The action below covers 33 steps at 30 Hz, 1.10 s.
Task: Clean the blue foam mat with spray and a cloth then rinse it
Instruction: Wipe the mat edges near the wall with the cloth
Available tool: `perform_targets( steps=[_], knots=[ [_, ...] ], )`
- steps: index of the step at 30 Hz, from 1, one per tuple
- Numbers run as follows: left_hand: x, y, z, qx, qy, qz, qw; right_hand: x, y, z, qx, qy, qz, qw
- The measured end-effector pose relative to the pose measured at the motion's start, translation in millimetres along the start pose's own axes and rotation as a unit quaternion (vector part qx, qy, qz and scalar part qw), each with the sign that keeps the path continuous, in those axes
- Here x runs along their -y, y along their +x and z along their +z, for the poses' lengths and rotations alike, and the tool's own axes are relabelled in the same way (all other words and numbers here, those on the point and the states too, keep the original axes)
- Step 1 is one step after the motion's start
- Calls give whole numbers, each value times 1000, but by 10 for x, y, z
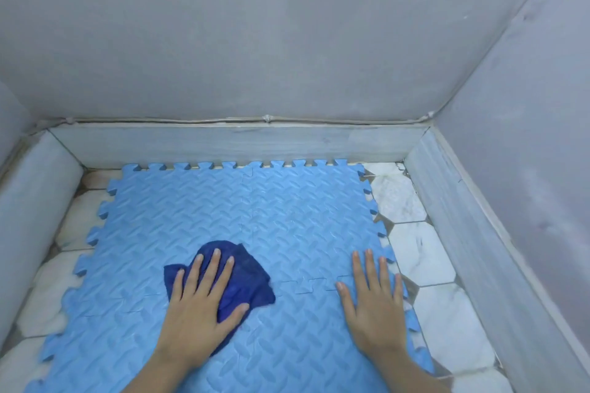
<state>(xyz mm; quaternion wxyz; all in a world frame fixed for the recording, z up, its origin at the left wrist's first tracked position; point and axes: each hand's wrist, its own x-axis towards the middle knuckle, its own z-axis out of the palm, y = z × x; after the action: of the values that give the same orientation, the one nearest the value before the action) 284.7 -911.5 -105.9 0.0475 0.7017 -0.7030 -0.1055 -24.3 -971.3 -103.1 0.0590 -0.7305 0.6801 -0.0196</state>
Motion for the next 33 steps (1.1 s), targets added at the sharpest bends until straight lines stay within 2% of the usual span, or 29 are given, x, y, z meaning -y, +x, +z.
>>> perform_targets(
  steps=[2, 4, 6, 9, 12, 15, 18, 21, 24, 26, 29, 31, 33],
  knots=[
    [-267, 520, 34, -7, -20, -54, 998, -15, 2, 31, -4, 6, 0, 1000],
    [-614, 1088, 58, -2, -26, -70, 997, -37, 6, 60, -22, 10, -3, 1000],
    [-1040, 1582, 137, 7, -22, -40, 999, -57, 6, 96, -27, 12, -9, 1000],
    [-1739, 1963, 206, 31, 13, 66, 997, -58, 19, 89, -29, 28, -9, 999],
    [-1996, 2087, 200, 39, -17, 109, 993, -52, 29, 57, -22, 45, -2, 999],
    [-1546, 2202, 103, -1, -64, 22, 998, -63, 18, 46, -19, 52, 1, 998],
    [-560, 2139, -83, -33, -58, -117, 991, -49, 10, 45, -11, 53, 3, 999],
    [411, 1772, -264, -73, -62, -230, 969, -62, 10, 48, -13, 48, 8, 999],
    [543, 1657, -238, -87, -56, -285, 953, -45, 9, 51, -19, 36, 9, 999],
    [136, 1775, -168, -77, -42, -243, 966, -47, 5, 56, -15, 28, 10, 999],
    [-833, 2111, 20, -43, -28, -80, 996, -55, 0, 61, -21, 38, 14, 999],
    [-1542, 2271, 130, 14, -30, 50, 998, -45, -4, 65, -27, 53, 13, 998],
    [-1998, 2324, 145, 65, -4, 138, 988, -53, -1, 67, -28, 65, 12, 997]
  ],
)
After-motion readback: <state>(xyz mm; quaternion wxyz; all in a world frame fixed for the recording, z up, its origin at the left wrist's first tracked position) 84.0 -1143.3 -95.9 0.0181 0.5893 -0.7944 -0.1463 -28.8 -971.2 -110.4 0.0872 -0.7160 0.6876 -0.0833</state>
